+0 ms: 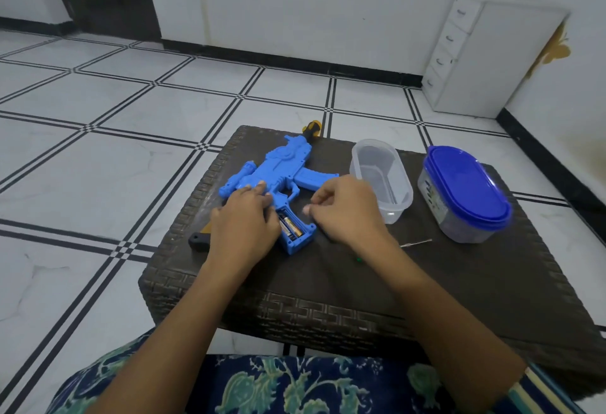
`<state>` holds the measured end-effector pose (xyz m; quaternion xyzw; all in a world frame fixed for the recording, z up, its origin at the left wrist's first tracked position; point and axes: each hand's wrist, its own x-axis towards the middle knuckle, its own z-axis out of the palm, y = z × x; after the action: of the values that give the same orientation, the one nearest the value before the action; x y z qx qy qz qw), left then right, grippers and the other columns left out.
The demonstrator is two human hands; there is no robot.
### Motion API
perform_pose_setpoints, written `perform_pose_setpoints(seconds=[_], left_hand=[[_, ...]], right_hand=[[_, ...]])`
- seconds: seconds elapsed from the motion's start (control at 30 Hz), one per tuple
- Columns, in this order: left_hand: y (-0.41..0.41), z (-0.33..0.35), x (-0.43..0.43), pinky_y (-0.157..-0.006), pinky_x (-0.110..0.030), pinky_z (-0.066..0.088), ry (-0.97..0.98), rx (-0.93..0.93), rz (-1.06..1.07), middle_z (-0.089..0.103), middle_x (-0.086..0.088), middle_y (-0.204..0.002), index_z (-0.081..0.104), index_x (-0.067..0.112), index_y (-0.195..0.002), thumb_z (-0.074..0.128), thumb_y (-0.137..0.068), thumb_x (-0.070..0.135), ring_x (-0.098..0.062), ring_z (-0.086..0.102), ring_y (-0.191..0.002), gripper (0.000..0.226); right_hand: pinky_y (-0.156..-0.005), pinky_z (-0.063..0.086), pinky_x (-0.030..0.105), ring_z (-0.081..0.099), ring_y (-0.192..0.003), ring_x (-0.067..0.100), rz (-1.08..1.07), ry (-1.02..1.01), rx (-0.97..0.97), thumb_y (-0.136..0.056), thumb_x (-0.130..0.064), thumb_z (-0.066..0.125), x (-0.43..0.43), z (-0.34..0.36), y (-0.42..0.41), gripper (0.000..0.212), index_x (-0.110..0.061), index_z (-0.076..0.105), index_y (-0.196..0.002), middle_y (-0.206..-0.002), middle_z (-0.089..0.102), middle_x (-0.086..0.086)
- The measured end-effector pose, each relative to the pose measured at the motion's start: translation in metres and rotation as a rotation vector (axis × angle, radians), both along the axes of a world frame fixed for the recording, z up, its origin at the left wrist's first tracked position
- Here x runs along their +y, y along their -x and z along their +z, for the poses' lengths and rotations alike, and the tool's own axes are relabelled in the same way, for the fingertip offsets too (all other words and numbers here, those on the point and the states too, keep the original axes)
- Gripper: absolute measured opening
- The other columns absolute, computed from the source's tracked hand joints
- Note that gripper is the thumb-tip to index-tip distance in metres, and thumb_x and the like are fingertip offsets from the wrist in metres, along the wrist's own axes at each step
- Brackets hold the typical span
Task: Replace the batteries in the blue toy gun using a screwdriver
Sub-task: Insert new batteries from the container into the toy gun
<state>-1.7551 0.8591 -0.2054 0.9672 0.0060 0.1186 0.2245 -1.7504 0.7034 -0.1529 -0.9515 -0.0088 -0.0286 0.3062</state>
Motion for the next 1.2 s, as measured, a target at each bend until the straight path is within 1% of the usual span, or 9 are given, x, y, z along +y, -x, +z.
perform_pose_setpoints(seconds=[0.2,0.37,0.47,0.6,0.73,0.87,0.93,1.1,1.2], left_hand=[[0.006,0.002,-0.014,-0.107,-0.054,0.023,0.004,-0.167,0.025,0.058,-0.001,-0.131,0.07,0.015,-0.098,0.054,-0.089,0.02,-0.02,0.051,-0.12,0.019],[0.01,0.0,-0.058,-0.104,-0.053,0.036,0.09,-0.321,-0.233,0.065,-0.002,-0.122,0.072,0.017,-0.103,0.054,-0.081,0.023,-0.02,0.059,-0.112,0.03],[0.014,0.002,-0.085,-0.092,-0.043,0.05,0.132,-0.308,-0.378,0.067,-0.004,-0.117,0.073,0.013,-0.103,0.056,-0.08,0.018,-0.02,0.062,-0.107,0.028],[0.013,0.006,-0.109,-0.093,-0.035,0.05,0.212,-0.25,-0.415,0.066,0.0,-0.118,0.07,0.015,-0.11,0.059,-0.086,0.018,-0.013,0.059,-0.109,0.026],[0.013,0.021,-0.129,-0.071,-0.018,0.054,0.594,-0.136,-0.319,0.071,0.004,-0.093,0.07,0.014,-0.109,0.061,-0.09,0.029,-0.003,0.065,-0.08,0.026],[0.01,0.045,-0.154,-0.062,-0.032,0.058,1.209,0.152,-0.309,0.071,-0.01,-0.084,0.066,0.006,-0.109,0.061,-0.09,0.034,-0.021,0.069,-0.071,0.034],[0.005,0.054,-0.159,-0.052,-0.028,0.054,1.266,0.157,-0.255,0.069,-0.009,-0.069,0.066,0.003,-0.096,0.06,-0.091,0.032,-0.021,0.065,-0.055,0.029],[-0.043,0.052,-0.141,-0.042,-0.021,0.038,0.759,0.033,0.001,0.052,0.0,-0.045,0.053,0.013,-0.059,0.063,-0.087,0.041,-0.01,0.049,-0.038,0.041],[-0.062,0.042,-0.138,-0.055,-0.027,0.043,0.421,-0.087,-0.015,0.064,-0.003,-0.071,0.068,0.01,-0.082,0.059,-0.089,0.043,-0.013,0.053,-0.062,0.035]], right_hand=[[-0.073,0.046,0.032,0.054,-0.104,0.024,-0.24,0.353,-0.232,-0.086,-0.023,0.067,-0.071,0.015,0.023,0.035,-0.014,0.059,-0.118,-0.114,0.059,0.007],[-0.119,0.013,0.048,0.013,-0.148,0.037,-0.422,0.556,-0.047,-0.082,-0.048,0.07,-0.134,-0.003,0.024,0.098,-0.002,0.018,-0.151,-0.159,0.015,0.023],[-0.118,0.021,0.048,0.033,-0.14,0.035,-0.408,0.548,-0.019,-0.086,-0.04,0.068,-0.153,-0.01,0.019,0.071,-0.004,0.04,-0.141,-0.148,0.041,0.02],[-0.076,0.041,0.035,0.061,-0.084,0.032,-0.406,0.431,-0.34,-0.089,-0.018,0.059,-0.149,-0.003,0.03,0.016,-0.007,0.068,-0.095,-0.087,0.068,0.011],[-0.062,0.045,0.034,0.056,-0.069,0.023,-0.483,-0.057,-0.677,-0.095,-0.023,0.058,-0.136,0.009,0.036,0.025,-0.003,0.061,-0.08,-0.073,0.058,0.005],[-0.085,0.058,0.042,0.068,-0.097,0.02,-0.57,-1.168,-0.31,-0.095,-0.027,0.061,-0.11,0.004,0.025,0.03,-0.011,0.056,-0.12,-0.112,0.066,0.006],[-0.083,0.059,0.044,0.069,-0.098,0.022,-0.525,-1.197,-0.204,-0.094,-0.026,0.062,-0.103,-0.005,0.018,0.028,-0.017,0.055,-0.12,-0.114,0.065,0.005],[-0.065,0.053,0.023,0.063,-0.071,0.011,-0.489,-0.726,-0.255,-0.091,-0.024,0.067,-0.112,-0.01,-0.001,0.013,-0.012,0.065,-0.095,-0.078,0.064,-0.005],[-0.052,0.038,0.009,0.049,-0.063,0.0,-0.423,-0.393,-0.298,-0.095,-0.026,0.061,-0.109,-0.017,-0.008,0.015,-0.014,0.055,-0.089,-0.072,0.055,-0.009]])
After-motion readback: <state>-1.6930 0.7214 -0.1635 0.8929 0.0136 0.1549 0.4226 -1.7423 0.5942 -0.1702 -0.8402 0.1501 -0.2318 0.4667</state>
